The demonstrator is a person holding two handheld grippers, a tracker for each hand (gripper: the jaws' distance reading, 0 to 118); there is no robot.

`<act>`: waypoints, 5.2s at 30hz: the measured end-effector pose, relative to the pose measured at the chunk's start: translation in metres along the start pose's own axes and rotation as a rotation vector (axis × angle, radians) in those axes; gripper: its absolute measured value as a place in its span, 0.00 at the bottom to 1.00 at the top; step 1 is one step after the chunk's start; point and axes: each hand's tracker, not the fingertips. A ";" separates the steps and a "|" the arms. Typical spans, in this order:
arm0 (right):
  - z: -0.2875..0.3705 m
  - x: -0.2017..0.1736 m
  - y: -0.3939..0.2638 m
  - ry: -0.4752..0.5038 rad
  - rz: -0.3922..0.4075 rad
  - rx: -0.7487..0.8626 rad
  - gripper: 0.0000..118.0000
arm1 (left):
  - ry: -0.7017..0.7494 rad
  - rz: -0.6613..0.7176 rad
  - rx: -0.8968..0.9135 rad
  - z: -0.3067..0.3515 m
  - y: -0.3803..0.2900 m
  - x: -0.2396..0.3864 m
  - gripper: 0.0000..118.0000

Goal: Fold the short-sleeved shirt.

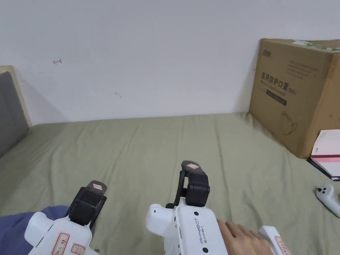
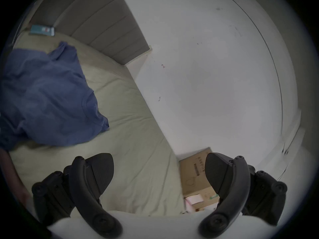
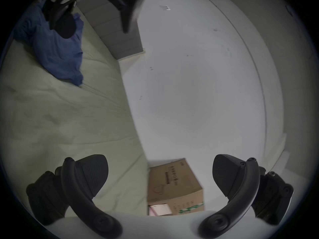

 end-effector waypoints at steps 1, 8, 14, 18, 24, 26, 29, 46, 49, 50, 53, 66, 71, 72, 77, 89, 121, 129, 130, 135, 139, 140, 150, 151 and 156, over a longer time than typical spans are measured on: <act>0.000 0.003 0.001 0.017 -0.054 -0.020 1.00 | -0.010 -0.078 -0.009 -0.002 0.003 0.007 0.93; -0.013 0.095 -0.030 0.045 -0.982 -0.194 1.00 | -0.101 -0.883 0.146 0.014 0.004 0.110 0.93; -0.009 0.084 -0.109 0.148 -1.549 -0.410 1.00 | -0.121 -1.241 0.137 0.028 -0.025 0.125 0.93; 0.006 0.086 -0.104 -0.018 -1.358 -0.318 1.00 | -0.131 -1.175 0.096 0.027 -0.024 0.125 0.93; 0.010 0.107 -0.078 -0.069 -1.156 -0.223 0.98 | -0.105 -1.196 0.098 0.025 -0.024 0.134 0.91; 0.011 0.107 -0.075 -0.021 -1.143 -0.204 0.70 | -0.098 -1.169 0.068 0.025 -0.024 0.132 0.75; 0.011 0.099 -0.072 -0.018 -1.128 -0.210 0.10 | -0.083 -1.103 -0.006 0.022 -0.023 0.124 0.36; 0.000 0.108 -0.059 0.092 -1.191 -0.139 0.00 | -0.052 -1.063 0.019 0.018 -0.003 0.117 0.00; -0.008 0.108 -0.031 0.144 -1.182 -0.065 0.00 | 0.026 -1.063 0.078 0.028 0.022 0.107 0.00; -0.011 0.107 -0.022 0.174 -1.209 -0.032 0.00 | 0.043 -1.053 0.089 0.033 0.030 0.102 0.00; -0.024 0.099 0.015 0.293 -1.218 0.047 0.00 | 0.151 -1.031 0.149 0.054 0.060 0.083 0.00; -0.028 0.039 0.114 0.574 -1.121 0.173 0.00 | 0.478 -0.979 0.208 0.101 0.131 0.015 0.00; -0.037 0.028 0.113 0.604 -1.110 0.140 0.00 | 0.501 -0.854 0.092 0.069 0.133 -0.013 0.00; -0.039 0.026 0.111 0.605 -1.103 0.133 0.00 | 0.508 -0.853 0.050 0.059 0.132 -0.019 0.00; -0.056 0.012 0.098 0.609 -1.106 0.062 0.00 | 0.559 -0.773 -0.152 -0.003 0.127 -0.068 0.50; -0.091 -0.027 0.059 0.626 -1.084 -0.140 0.00 | 0.664 -0.627 -0.679 -0.126 0.067 -0.182 0.93; -0.087 0.037 -0.042 0.399 -1.224 -0.280 0.00 | 0.147 -0.503 -0.586 -0.154 0.059 0.023 0.06; -0.054 0.113 -0.134 0.114 -1.296 -0.361 0.00 | -0.298 -0.594 -0.775 -0.155 -0.079 0.179 0.06; -0.049 0.119 -0.146 0.082 -1.307 -0.376 0.00 | -0.316 -0.643 -0.800 -0.152 -0.099 0.189 0.06; -0.028 0.131 -0.195 0.006 -1.317 -0.456 0.00 | -0.303 -0.672 -0.999 -0.155 -0.201 0.178 0.06; -0.017 0.119 -0.217 0.011 -1.345 -0.523 0.00 | -0.193 -0.770 -1.105 -0.159 -0.252 0.138 0.38; -0.015 0.114 -0.220 0.017 -1.349 -0.533 0.00 | -0.167 -0.784 -1.115 -0.159 -0.256 0.129 0.69; -0.027 0.082 -0.201 0.127 -1.339 -0.562 0.00 | -0.063 -0.802 -0.986 -0.164 -0.172 0.101 0.91; -0.029 0.080 -0.196 0.139 -1.333 -0.556 0.00 | -0.057 -0.798 -0.973 -0.163 -0.161 0.099 0.87; -0.038 0.069 -0.180 0.187 -1.309 -0.529 0.00 | 0.097 -0.842 -0.920 -0.162 -0.128 0.062 0.02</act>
